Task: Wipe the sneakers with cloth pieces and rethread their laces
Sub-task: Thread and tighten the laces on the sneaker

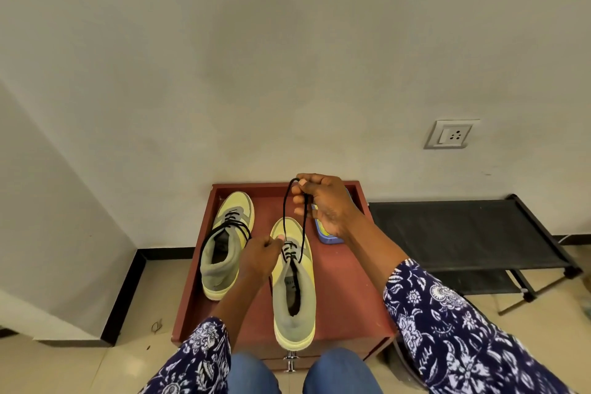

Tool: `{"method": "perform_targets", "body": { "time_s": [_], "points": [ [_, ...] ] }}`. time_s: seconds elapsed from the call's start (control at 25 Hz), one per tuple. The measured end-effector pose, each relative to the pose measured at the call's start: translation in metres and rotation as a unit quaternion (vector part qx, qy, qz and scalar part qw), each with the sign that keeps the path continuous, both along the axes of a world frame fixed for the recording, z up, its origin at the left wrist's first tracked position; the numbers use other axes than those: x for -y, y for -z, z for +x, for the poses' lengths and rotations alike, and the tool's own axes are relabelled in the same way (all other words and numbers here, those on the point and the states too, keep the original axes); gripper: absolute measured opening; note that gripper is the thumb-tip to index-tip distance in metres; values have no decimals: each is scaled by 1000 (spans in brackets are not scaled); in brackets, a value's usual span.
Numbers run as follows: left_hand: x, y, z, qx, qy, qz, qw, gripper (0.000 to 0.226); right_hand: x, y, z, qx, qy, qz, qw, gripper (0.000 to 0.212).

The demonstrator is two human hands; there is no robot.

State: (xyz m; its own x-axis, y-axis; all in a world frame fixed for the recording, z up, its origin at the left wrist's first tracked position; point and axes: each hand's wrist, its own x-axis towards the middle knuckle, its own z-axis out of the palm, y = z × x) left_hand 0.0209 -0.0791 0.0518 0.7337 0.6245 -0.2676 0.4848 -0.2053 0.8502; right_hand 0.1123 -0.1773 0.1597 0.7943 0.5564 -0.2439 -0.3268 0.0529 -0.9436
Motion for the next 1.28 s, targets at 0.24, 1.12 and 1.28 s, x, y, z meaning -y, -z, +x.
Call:
{"method": "perform_targets", "body": {
  "time_s": [0.24,1.12,1.28],
  "points": [
    [-4,-14,3,-17,32,13,999,27,-1,-10,-4,14,2,-18,1000,15],
    [1,-184,6,0,85,197,977,38,-5,-97,-31,204,-30,-47,977,21],
    [2,-215,2,23,75,196,977,38,-4,-126,-34,240,-19,-36,970,19]
  ]
}}
